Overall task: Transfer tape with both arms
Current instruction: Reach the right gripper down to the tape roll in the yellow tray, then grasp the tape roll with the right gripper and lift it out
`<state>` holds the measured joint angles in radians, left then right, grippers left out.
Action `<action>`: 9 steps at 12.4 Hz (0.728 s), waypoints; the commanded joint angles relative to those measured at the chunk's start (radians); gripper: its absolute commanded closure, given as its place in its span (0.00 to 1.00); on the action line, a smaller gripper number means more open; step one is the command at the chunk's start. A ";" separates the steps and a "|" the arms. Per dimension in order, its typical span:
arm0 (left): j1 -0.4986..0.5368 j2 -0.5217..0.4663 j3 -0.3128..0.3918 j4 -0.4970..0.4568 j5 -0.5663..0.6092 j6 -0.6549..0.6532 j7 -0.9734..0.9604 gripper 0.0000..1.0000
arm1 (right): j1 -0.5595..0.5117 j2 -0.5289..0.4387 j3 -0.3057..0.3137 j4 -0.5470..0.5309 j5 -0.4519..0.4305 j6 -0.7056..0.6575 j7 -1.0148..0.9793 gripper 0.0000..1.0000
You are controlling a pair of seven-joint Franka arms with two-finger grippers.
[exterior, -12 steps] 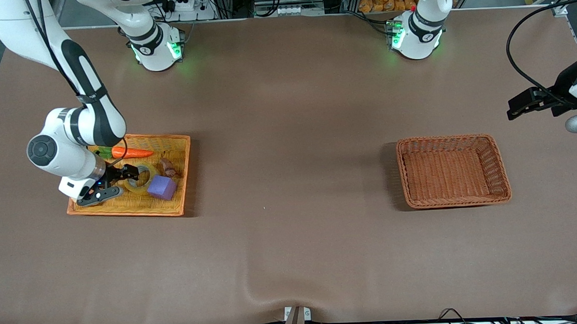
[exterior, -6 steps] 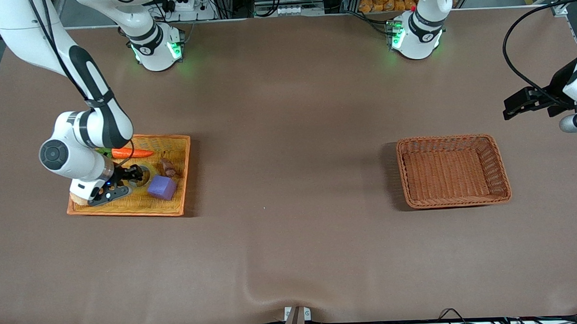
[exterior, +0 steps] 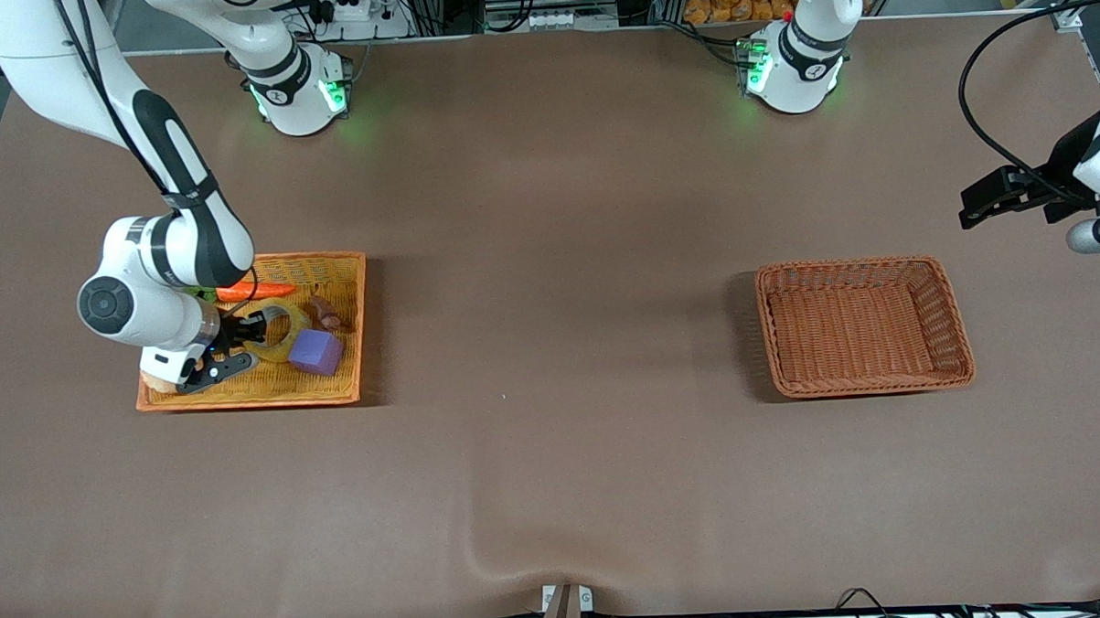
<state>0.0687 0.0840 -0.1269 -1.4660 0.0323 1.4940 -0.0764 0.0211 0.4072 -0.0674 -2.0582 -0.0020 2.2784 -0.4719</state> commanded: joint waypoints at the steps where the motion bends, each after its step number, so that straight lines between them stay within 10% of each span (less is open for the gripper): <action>1: -0.004 0.008 0.000 0.021 0.023 -0.011 -0.003 0.00 | -0.004 -0.088 0.001 0.088 -0.010 -0.181 -0.060 1.00; 5: -0.006 0.008 -0.002 0.019 0.023 -0.011 -0.002 0.00 | 0.106 -0.111 0.008 0.369 0.005 -0.567 -0.033 1.00; 9: -0.006 0.008 0.000 0.019 0.024 -0.011 0.009 0.00 | 0.369 -0.091 0.009 0.486 0.048 -0.579 0.347 1.00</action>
<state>0.0682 0.0840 -0.1277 -1.4659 0.0324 1.4940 -0.0764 0.2745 0.2823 -0.0475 -1.6482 0.0148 1.7134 -0.2814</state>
